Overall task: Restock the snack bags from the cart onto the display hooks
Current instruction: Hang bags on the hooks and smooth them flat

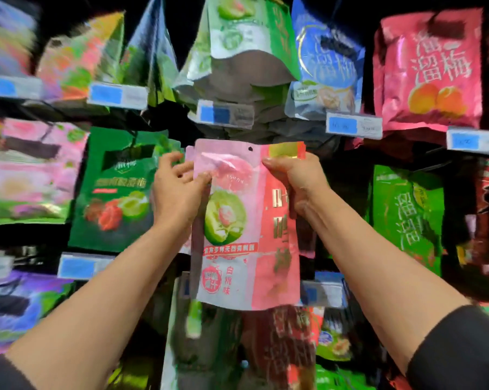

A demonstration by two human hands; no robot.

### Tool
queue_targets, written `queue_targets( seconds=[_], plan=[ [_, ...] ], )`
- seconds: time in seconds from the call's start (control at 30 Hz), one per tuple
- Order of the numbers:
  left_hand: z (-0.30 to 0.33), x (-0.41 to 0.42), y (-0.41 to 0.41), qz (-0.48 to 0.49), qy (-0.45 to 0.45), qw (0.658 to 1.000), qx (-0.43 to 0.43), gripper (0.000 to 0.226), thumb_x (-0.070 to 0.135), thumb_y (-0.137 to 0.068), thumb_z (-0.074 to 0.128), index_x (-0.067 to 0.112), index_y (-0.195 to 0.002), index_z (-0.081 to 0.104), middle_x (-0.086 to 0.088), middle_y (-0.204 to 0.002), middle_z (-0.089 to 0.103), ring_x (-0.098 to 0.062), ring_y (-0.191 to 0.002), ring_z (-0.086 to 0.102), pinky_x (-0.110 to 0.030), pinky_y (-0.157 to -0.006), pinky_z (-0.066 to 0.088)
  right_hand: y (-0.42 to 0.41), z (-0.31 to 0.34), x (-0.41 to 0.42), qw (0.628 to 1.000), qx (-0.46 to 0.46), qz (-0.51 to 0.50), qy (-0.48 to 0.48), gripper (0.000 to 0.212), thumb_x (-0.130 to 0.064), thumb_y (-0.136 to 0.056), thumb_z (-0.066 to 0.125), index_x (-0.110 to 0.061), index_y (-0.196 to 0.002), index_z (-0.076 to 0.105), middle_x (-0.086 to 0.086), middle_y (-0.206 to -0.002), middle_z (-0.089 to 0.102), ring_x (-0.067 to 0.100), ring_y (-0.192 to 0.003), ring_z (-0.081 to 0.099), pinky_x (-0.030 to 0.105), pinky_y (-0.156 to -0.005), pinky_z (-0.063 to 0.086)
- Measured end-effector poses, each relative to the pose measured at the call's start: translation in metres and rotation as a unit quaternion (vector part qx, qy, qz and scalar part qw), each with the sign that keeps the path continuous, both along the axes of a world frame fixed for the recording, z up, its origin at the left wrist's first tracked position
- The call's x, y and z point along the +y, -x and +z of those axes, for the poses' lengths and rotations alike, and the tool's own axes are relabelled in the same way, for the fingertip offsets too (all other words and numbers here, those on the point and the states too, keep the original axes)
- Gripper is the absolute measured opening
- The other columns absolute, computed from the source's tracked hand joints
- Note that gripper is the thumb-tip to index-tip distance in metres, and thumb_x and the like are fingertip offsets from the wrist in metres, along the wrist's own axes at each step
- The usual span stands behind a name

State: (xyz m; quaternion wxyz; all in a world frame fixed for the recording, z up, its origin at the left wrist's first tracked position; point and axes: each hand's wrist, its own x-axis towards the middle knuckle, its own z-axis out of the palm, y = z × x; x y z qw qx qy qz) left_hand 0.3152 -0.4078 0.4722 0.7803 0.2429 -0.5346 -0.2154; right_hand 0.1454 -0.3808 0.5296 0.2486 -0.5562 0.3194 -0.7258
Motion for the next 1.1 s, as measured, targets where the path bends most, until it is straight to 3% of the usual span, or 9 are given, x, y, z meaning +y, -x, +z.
queue_targets(
  seconds=[0.07, 0.13, 0.27, 0.37, 0.53, 0.7, 0.87, 1.0, 1.1],
  plan=[
    [0.009, -0.002, -0.020, 0.179, 0.070, 0.976, -0.104, 0.058, 0.016, -0.083, 0.068, 0.016, -0.136, 0.045, -0.005, -0.136, 0.053, -0.018, -0.122, 0.052, -0.032, -0.104, 0.038, -0.018, 0.005, -0.008, 1.000, 0.005, -0.020, 0.003, 0.015, 0.013, -0.072, 0.069, -0.001, -0.074, 0.065, 0.012, -0.069, 0.066, 0.020, -0.057, 0.064, 0.031, -0.060, 0.056],
    [0.025, -0.005, -0.036, 0.279, 0.144, 0.924, -0.220, 0.061, 0.011, -0.088, 0.062, 0.012, -0.144, 0.039, -0.005, -0.150, 0.039, -0.019, -0.138, 0.035, -0.028, -0.112, 0.025, -0.037, 0.012, -0.017, 0.999, 0.001, -0.040, -0.003, 0.016, 0.012, -0.071, 0.070, -0.003, -0.071, 0.064, 0.016, -0.074, 0.067, 0.026, -0.065, 0.066, 0.038, -0.065, 0.058],
    [0.061, -0.023, -0.050, 0.350, 0.220, 0.802, -0.431, 0.065, 0.011, -0.093, 0.057, 0.005, -0.150, 0.027, -0.010, -0.159, 0.020, -0.026, -0.147, 0.016, -0.040, -0.120, 0.016, -0.060, 0.025, -0.030, 0.995, -0.049, -0.081, -0.009, 0.019, 0.009, -0.067, 0.074, -0.006, -0.069, 0.062, 0.020, -0.081, 0.069, 0.033, -0.076, 0.069, 0.048, -0.072, 0.060],
    [0.080, -0.033, -0.049, 0.356, 0.180, 0.752, -0.525, 0.066, 0.020, -0.099, 0.048, 0.007, -0.153, 0.012, -0.009, -0.162, 0.005, -0.025, -0.149, 0.004, -0.048, -0.119, 0.015, -0.065, 0.031, -0.037, 0.991, -0.072, -0.108, -0.020, 0.021, 0.009, -0.065, 0.076, -0.006, -0.069, 0.060, 0.019, -0.081, 0.069, 0.030, -0.075, 0.069, 0.048, -0.071, 0.060],
    [0.085, -0.046, -0.041, 0.343, 0.130, 0.737, -0.568, 0.070, 0.025, -0.100, 0.045, 0.012, -0.154, 0.002, -0.005, -0.162, -0.005, -0.021, -0.149, -0.004, -0.048, -0.118, 0.013, -0.062, 0.032, -0.042, 0.988, -0.048, -0.140, -0.048, 0.017, 0.002, -0.066, 0.078, -0.002, -0.075, 0.064, 0.019, -0.085, 0.070, 0.029, -0.075, 0.070, 0.041, -0.070, 0.060],
    [0.073, -0.057, -0.039, 0.327, 0.166, 0.764, -0.531, 0.068, 0.025, -0.100, 0.044, 0.011, -0.153, 0.003, -0.006, -0.162, -0.005, -0.023, -0.149, -0.002, -0.046, -0.117, 0.012, -0.062, 0.034, -0.046, 0.989, -0.014, -0.135, -0.063, 0.028, 0.002, -0.066, 0.078, 0.001, -0.092, 0.069, 0.018, -0.086, 0.071, 0.030, -0.075, 0.071, 0.043, -0.072, 0.060],
    [0.071, -0.067, -0.041, 0.323, 0.189, 0.775, -0.509, 0.064, 0.025, -0.101, 0.041, 0.014, -0.154, 0.006, -0.003, -0.162, -0.001, -0.022, -0.149, 0.002, -0.045, -0.118, 0.011, -0.062, 0.037, -0.050, 0.992, -0.027, -0.108, -0.057, 0.035, 0.001, -0.070, 0.076, -0.001, -0.102, 0.062, 0.018, -0.091, 0.069, 0.029, -0.072, 0.071, 0.037, -0.063, 0.060],
    [0.067, -0.071, -0.040, 0.334, 0.210, 0.775, -0.494, 0.062, 0.023, -0.101, 0.040, 0.015, -0.154, 0.008, -0.001, -0.162, 0.002, -0.020, -0.148, 0.012, -0.045, -0.118, 0.009, -0.064, 0.033, -0.051, 0.991, -0.060, -0.117, -0.020, 0.017, 0.003, -0.069, 0.074, -0.006, -0.076, 0.061, 0.017, -0.080, 0.068, 0.030, -0.073, 0.071, 0.042, -0.066, 0.061],
    [0.067, -0.074, -0.038, 0.335, 0.214, 0.774, -0.492, 0.065, 0.017, -0.100, 0.043, 0.016, -0.154, 0.006, 0.000, -0.162, 0.000, -0.023, -0.144, 0.024, -0.044, -0.119, 0.007, -0.066, 0.030, -0.057, 0.987, -0.077, -0.141, 0.023, 0.020, 0.001, -0.066, 0.074, -0.012, -0.059, 0.061, 0.009, -0.066, 0.068, 0.030, -0.072, 0.071, 0.046, -0.065, 0.060]
  ],
)
